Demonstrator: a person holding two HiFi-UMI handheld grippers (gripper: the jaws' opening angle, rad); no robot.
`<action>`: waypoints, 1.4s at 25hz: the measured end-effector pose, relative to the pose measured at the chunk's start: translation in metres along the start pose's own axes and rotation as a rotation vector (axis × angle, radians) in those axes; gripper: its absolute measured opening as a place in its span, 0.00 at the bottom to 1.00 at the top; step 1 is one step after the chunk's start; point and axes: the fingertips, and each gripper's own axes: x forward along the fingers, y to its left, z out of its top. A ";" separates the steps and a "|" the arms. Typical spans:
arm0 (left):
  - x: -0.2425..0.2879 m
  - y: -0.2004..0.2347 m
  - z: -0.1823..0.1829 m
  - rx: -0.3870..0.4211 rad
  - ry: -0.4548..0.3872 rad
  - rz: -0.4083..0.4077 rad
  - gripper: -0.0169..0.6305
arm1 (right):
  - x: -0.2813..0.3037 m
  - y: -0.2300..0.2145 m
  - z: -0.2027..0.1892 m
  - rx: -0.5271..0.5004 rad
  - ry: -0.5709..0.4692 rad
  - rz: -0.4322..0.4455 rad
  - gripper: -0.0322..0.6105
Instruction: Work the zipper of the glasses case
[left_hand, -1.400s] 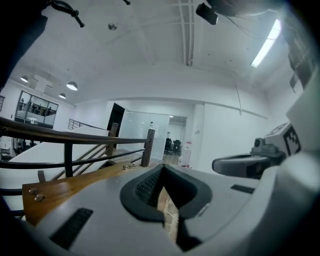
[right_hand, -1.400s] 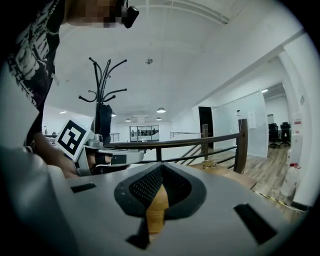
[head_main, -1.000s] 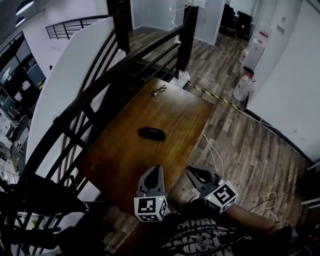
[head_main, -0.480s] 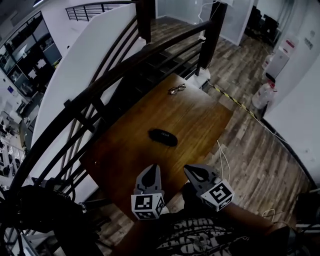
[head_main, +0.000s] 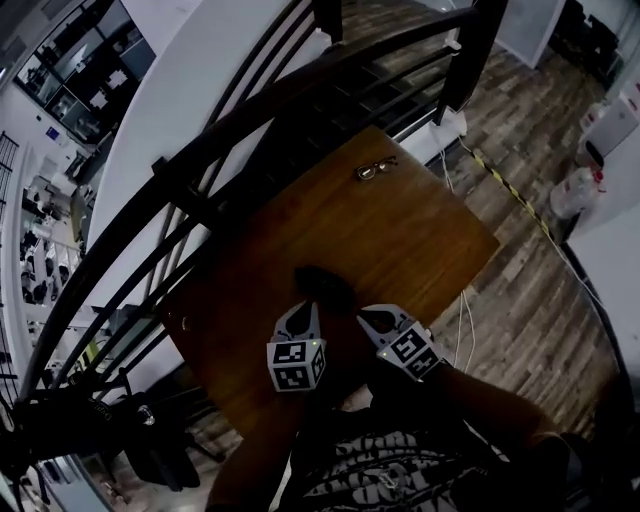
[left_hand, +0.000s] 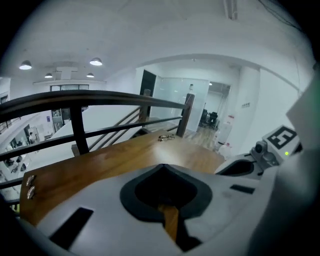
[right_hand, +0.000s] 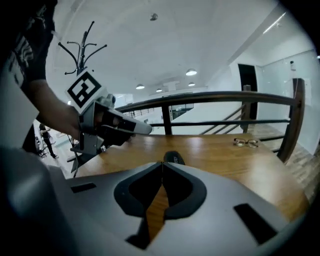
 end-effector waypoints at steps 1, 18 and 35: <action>0.016 0.002 -0.003 0.016 0.034 0.009 0.04 | 0.010 -0.006 -0.016 -0.003 0.047 0.022 0.05; 0.163 0.006 -0.038 0.214 0.210 0.022 0.04 | 0.082 -0.051 -0.098 0.044 0.461 0.136 0.16; 0.151 0.006 -0.044 0.251 0.270 -0.091 0.04 | 0.105 -0.095 -0.088 -0.787 0.643 0.415 0.05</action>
